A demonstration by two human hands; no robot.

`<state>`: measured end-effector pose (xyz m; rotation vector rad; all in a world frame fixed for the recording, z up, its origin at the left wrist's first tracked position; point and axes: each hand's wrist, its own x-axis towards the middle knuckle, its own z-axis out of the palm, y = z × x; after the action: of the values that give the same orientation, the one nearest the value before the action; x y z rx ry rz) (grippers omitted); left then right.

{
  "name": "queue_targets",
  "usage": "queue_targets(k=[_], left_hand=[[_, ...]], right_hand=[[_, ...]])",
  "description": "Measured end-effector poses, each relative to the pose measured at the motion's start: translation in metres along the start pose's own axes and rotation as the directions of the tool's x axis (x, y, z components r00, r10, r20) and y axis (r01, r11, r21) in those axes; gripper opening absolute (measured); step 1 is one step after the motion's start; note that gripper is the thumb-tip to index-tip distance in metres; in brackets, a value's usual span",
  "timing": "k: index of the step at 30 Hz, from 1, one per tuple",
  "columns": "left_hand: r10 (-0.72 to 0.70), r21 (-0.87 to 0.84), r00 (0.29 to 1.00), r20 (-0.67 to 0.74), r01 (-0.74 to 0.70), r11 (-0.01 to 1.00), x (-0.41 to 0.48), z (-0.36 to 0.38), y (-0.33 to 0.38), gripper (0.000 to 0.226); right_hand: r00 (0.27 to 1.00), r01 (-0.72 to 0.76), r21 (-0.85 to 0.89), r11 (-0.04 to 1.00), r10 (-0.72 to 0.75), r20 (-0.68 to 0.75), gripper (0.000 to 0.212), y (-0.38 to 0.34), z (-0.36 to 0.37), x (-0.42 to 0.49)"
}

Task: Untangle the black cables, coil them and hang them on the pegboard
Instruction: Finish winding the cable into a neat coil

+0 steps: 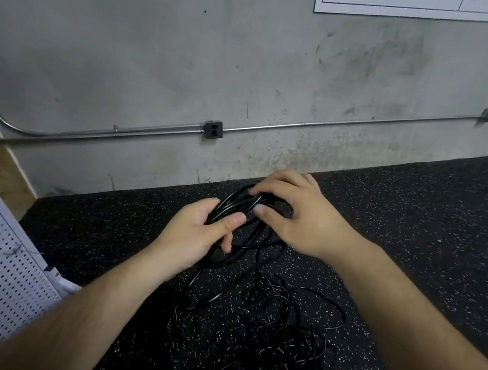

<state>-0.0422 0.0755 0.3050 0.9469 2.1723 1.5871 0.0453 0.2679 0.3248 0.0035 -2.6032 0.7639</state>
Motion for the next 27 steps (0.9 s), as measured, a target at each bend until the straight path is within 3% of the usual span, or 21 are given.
queue_targets(k=[4, 9, 11, 14, 16, 19, 21, 24, 27], left_hand=[[-0.007, 0.055, 1.000, -0.002, 0.007, 0.998, -0.001, 0.000, 0.002, 0.024], [-0.079, 0.100, 0.995, -0.055, 0.084, 0.991, -0.001, -0.005, 0.002, 0.044], [-0.122, -0.031, 0.991, -0.049, 0.121, 0.992, 0.000, -0.008, 0.004, 0.047], [-0.093, -0.223, 0.989, 0.114, 0.117, 0.968, 0.001, -0.016, 0.002, 0.038], [-0.068, -0.285, 0.968, 0.243, 0.138, 0.948, 0.000, -0.020, 0.001, 0.026], [-0.123, -0.148, 0.950, 0.286, 0.170, 0.974, -0.002, -0.018, 0.005, 0.027], [-0.136, -0.014, 0.966, 0.219, 0.142, 0.990, -0.004, -0.013, 0.005, 0.021], [-0.033, 0.121, 0.981, 0.190, 0.010, 0.993, -0.004, -0.010, 0.001, 0.019], [0.013, 0.106, 0.962, 0.271, -0.044, 0.993, -0.004, -0.012, 0.001, 0.017]], right_hand=[[1.000, 0.005, 0.020, 1.000, -0.005, 0.006, 0.017, 0.000, -0.004, 0.002], [0.990, -0.102, 0.230, 0.968, 0.123, -0.076, 0.015, 0.000, -0.024, 0.000], [0.971, -0.145, 0.305, 0.941, 0.194, -0.137, 0.013, 0.002, -0.030, -0.003], [0.930, -0.214, 0.356, 0.910, 0.301, -0.209, 0.012, 0.004, -0.036, -0.007], [0.917, -0.234, 0.316, 0.919, 0.316, -0.241, 0.012, 0.004, -0.035, -0.009], [0.933, -0.248, 0.131, 0.960, 0.273, -0.235, 0.016, 0.002, -0.030, -0.008], [0.955, -0.265, 0.014, 0.964, 0.264, -0.135, 0.033, 0.001, -0.027, -0.007], [0.957, -0.262, -0.016, 0.965, 0.262, 0.123, 0.072, -0.003, -0.024, -0.006], [0.977, -0.090, -0.204, 0.975, 0.127, 0.172, 0.080, -0.007, -0.012, -0.007]])
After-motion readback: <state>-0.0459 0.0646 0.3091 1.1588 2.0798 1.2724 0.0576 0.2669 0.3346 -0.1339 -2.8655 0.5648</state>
